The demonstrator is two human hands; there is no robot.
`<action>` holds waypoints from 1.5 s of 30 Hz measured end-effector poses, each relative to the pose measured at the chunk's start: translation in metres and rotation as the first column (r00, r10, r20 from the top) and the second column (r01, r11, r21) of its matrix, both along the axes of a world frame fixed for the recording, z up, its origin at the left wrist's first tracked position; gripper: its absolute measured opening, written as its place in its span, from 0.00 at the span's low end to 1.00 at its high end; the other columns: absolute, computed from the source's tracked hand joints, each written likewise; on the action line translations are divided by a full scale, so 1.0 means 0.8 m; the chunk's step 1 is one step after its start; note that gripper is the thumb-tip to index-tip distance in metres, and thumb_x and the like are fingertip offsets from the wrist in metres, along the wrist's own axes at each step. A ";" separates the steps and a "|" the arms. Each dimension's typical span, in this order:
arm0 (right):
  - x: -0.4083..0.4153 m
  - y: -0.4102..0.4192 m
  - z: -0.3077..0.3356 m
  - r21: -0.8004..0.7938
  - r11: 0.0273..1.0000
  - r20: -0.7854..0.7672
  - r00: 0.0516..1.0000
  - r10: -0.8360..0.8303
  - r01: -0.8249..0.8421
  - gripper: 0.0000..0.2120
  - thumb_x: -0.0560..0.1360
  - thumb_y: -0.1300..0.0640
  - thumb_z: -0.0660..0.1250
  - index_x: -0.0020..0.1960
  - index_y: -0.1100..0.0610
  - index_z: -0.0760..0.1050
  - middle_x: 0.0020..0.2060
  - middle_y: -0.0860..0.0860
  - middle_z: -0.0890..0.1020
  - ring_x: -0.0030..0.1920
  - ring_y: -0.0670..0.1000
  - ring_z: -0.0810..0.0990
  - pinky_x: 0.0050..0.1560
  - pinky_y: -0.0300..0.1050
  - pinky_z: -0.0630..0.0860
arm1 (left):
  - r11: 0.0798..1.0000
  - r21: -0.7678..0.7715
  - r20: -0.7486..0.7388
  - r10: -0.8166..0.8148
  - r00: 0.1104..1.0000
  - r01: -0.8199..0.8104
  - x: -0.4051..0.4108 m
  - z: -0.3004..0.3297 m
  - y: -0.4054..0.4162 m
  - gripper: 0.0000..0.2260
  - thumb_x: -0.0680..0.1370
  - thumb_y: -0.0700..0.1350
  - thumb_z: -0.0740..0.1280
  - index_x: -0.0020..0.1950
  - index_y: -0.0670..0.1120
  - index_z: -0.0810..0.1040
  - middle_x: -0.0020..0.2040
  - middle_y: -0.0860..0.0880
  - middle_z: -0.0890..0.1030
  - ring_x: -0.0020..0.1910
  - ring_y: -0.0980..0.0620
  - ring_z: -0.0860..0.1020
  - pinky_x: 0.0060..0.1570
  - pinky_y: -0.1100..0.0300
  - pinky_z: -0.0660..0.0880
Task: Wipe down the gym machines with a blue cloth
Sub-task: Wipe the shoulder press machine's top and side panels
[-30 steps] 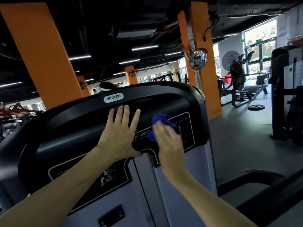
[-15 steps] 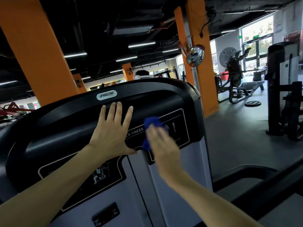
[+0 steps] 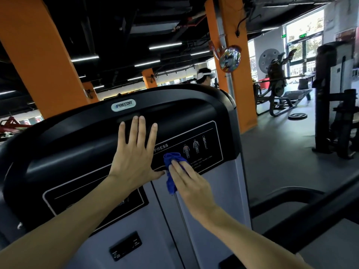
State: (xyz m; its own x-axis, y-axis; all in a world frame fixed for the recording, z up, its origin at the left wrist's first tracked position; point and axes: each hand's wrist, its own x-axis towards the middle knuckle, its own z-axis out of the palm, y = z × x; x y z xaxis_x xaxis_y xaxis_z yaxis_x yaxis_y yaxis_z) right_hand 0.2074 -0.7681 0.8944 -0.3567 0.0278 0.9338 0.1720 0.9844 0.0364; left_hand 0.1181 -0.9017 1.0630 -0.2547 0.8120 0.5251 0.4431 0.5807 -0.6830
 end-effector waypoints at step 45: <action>0.071 0.157 0.113 -0.135 0.991 0.071 0.997 0.000 0.010 0.28 0.71 0.74 0.65 0.71 0.64 0.74 0.71 0.58 0.72 0.71 0.57 0.71 0.64 0.49 0.78 | 0.992 0.100 0.027 -0.082 0.996 0.079 -0.008 -0.010 0.008 0.62 0.68 0.82 0.55 0.83 0.38 0.39 0.82 0.29 0.47 0.82 0.30 0.46 0.78 0.30 0.46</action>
